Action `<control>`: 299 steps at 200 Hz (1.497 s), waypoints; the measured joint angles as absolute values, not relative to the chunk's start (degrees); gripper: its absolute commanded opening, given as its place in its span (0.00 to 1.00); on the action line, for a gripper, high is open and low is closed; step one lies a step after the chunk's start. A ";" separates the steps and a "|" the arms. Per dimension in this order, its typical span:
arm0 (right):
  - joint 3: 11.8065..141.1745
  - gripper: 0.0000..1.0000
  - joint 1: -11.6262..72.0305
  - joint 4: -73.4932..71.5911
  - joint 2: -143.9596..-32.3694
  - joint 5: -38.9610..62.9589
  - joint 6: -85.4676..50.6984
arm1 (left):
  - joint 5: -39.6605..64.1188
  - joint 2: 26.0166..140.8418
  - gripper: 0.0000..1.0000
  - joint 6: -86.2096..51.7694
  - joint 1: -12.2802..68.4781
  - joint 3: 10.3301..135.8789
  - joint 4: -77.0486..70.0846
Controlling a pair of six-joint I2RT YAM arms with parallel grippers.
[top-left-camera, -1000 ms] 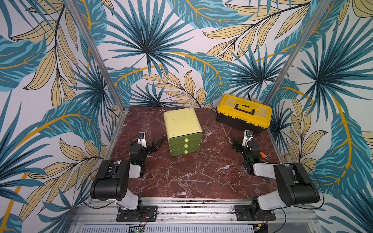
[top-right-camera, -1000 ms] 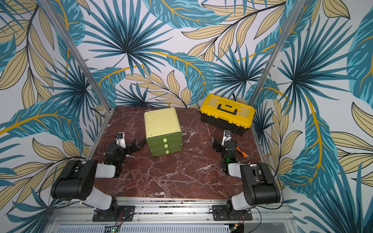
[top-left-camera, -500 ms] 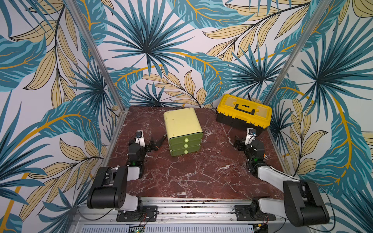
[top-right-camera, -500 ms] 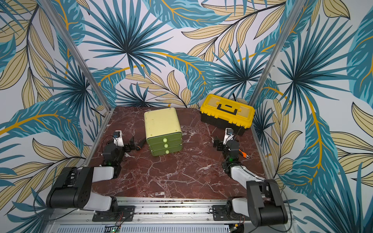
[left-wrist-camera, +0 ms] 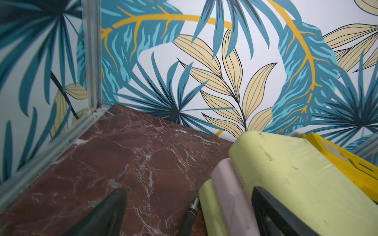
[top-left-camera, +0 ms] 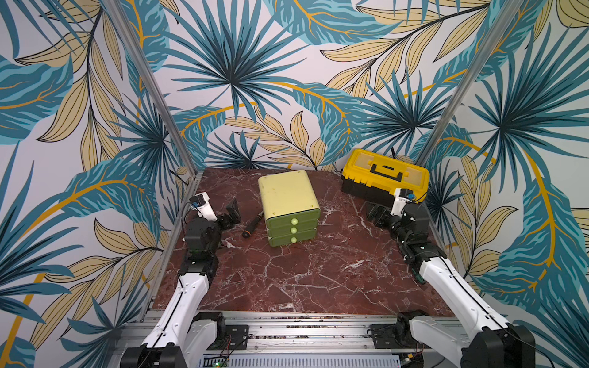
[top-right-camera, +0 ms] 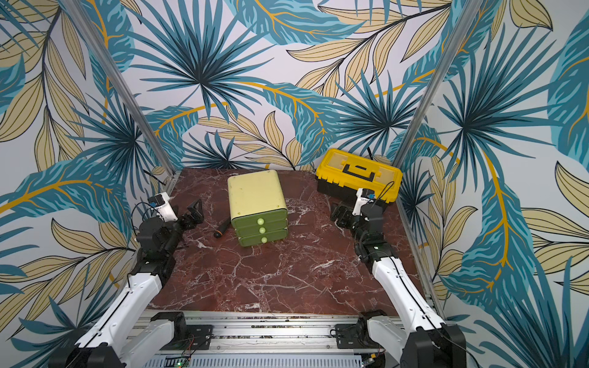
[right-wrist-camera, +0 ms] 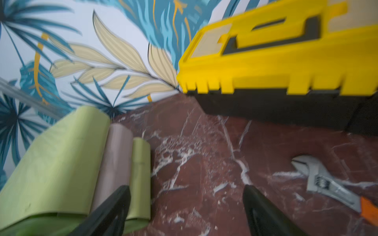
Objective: Take the cookies out of the drawer
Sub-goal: Adjust the storage box at the center of the board.
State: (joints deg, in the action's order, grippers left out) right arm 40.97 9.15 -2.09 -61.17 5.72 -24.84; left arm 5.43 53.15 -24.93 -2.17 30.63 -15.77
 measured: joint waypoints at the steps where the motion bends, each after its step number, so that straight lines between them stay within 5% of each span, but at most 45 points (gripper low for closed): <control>1: 40.97 0.90 9.41 -1.93 -61.17 5.67 -24.84 | 5.63 53.08 1.00 -25.39 -2.17 30.72 -15.35; 39: 40.93 0.83 23.42 -0.36 -62.83 4.12 -21.87 | 12.23 53.06 1.00 -36.73 -1.48 31.31 -7.42; 81: 41.36 0.77 29.71 -4.89 -71.11 2.81 -19.29 | 18.00 53.36 1.00 -44.64 -0.30 33.76 -2.44; 214: 49.84 0.64 31.35 -14.68 -84.18 1.63 -18.94 | 22.39 53.25 0.94 -52.53 4.40 34.57 1.91; 299: 56.51 0.78 31.35 -14.61 -90.00 -2.87 -17.17 | 21.23 56.64 0.92 -56.49 12.67 34.57 -3.53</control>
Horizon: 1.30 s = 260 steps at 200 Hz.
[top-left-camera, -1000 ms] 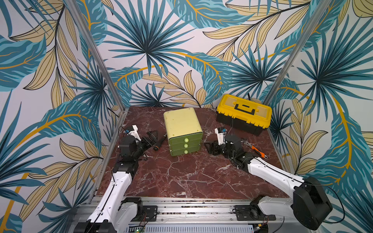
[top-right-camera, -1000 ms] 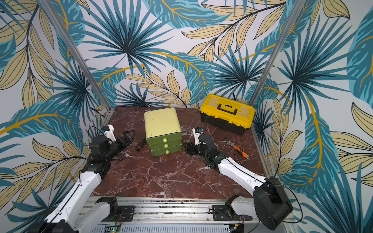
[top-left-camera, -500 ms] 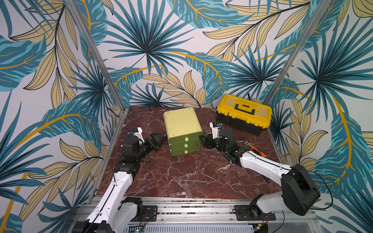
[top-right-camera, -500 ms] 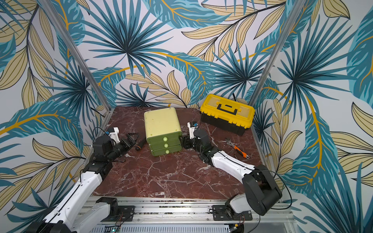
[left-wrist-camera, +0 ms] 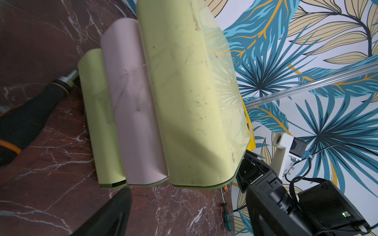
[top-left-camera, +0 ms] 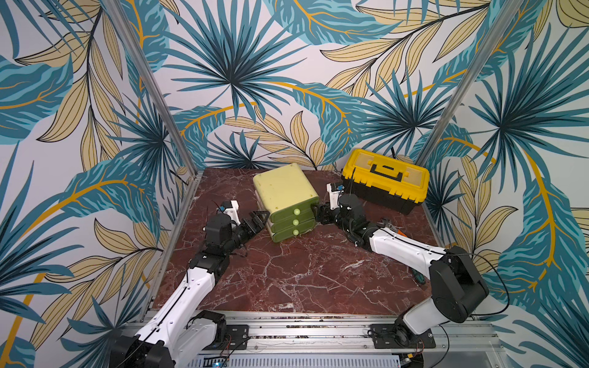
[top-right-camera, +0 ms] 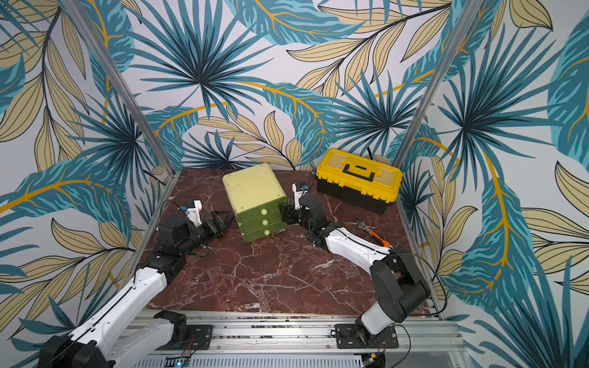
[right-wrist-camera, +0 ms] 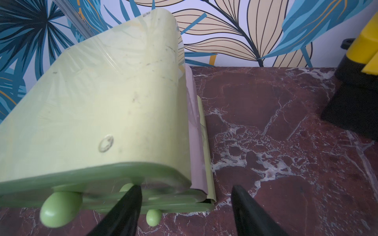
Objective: Take the cookies out of the drawer
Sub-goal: Adjust the storage box at the center of the board, then open the drawer in the storage box.
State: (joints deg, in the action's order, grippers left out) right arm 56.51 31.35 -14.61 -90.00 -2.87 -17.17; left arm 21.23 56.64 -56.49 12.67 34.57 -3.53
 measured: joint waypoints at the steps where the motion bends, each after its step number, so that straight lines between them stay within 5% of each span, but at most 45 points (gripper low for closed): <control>1: 56.51 0.78 31.35 -14.59 -89.97 -2.98 -17.08 | 21.19 56.73 0.92 -56.53 12.82 34.57 -3.64; 87: 40.29 0.76 38.39 -18.90 -77.91 -5.89 -9.06 | 14.33 58.87 0.84 -63.13 15.62 34.57 -9.91; 260: 49.41 0.59 44.73 -38.54 -95.13 -12.10 -5.48 | 11.55 62.06 0.71 -66.06 15.70 34.57 -11.75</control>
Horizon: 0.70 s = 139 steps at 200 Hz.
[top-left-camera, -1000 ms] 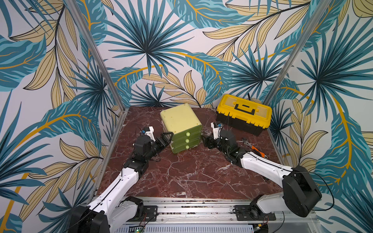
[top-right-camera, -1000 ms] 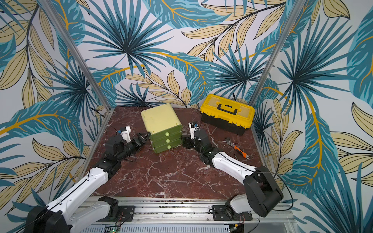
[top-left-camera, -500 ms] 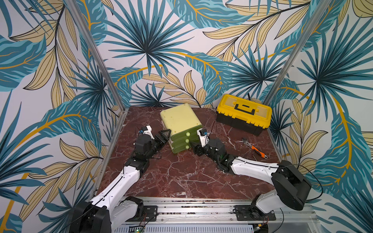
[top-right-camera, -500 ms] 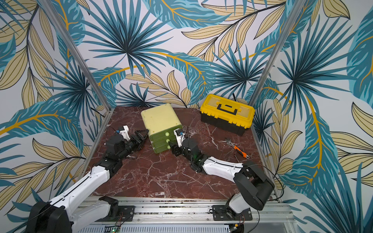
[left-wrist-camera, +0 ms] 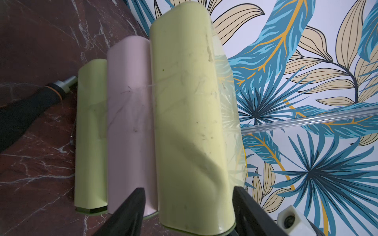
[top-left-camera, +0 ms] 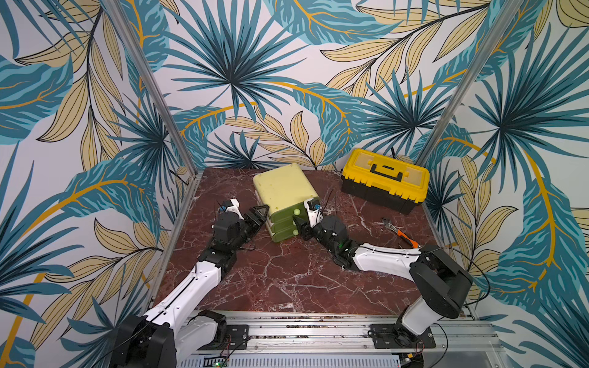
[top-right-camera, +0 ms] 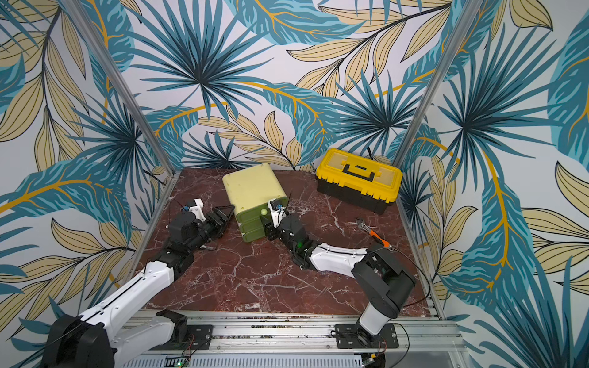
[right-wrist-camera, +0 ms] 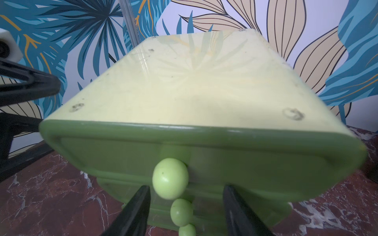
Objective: Take the cookies out of the drawer
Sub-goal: Open the drawer in the storage box.
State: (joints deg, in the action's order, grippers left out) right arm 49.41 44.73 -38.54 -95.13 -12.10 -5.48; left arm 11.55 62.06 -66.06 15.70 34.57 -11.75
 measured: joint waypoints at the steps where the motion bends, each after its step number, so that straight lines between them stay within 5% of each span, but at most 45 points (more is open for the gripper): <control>1: 49.43 0.59 44.73 -38.57 -95.18 -12.10 -5.48 | 11.55 62.06 0.71 -66.06 15.70 34.59 -11.75; 139: 50.57 0.53 44.77 -39.51 -96.14 -12.91 -5.04 | 11.57 63.46 0.64 -66.11 15.86 34.98 -12.23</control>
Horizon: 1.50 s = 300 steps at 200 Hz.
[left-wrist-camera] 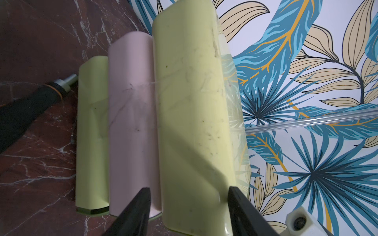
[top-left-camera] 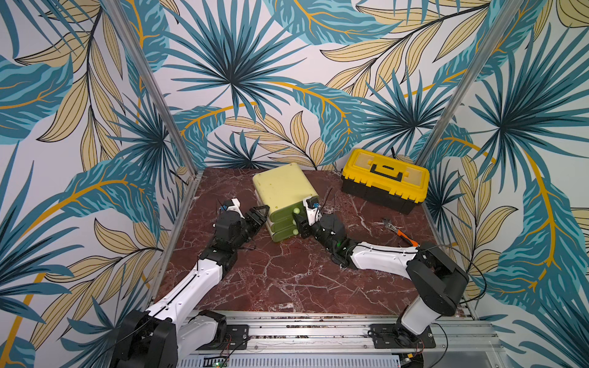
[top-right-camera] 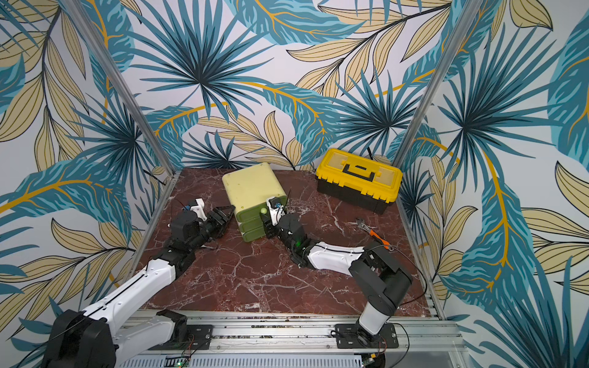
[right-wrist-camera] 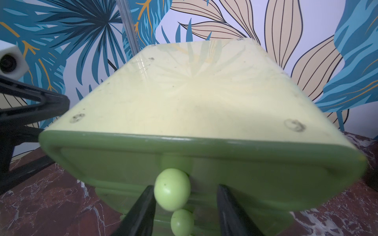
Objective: Take the cookies out of the drawer
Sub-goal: Open the drawer in the storage box.
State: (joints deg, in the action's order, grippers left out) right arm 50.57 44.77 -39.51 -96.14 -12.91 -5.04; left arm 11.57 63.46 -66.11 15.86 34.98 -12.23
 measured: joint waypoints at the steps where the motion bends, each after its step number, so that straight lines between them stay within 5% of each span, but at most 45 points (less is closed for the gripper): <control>1: 50.57 0.53 44.80 -39.53 -96.14 -12.91 -5.04 | 11.55 63.46 0.64 -66.08 15.88 35.00 -12.25; 108: 50.35 0.48 45.39 -41.08 -96.12 -14.83 -5.06 | 11.55 63.88 0.61 -66.11 16.10 35.73 -12.67; 215: 49.12 0.30 46.26 -42.92 -95.44 -15.25 -5.10 | 11.40 64.49 0.60 -66.48 16.32 35.75 -12.75; 300: 43.81 0.28 48.95 -41.89 -89.23 -18.24 -5.13 | 11.07 65.45 0.60 -67.33 16.64 35.75 -14.61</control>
State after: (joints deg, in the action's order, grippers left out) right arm 43.81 48.95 -41.89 -89.23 -18.24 -5.13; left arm 11.07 65.45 -67.33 16.64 35.75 -14.61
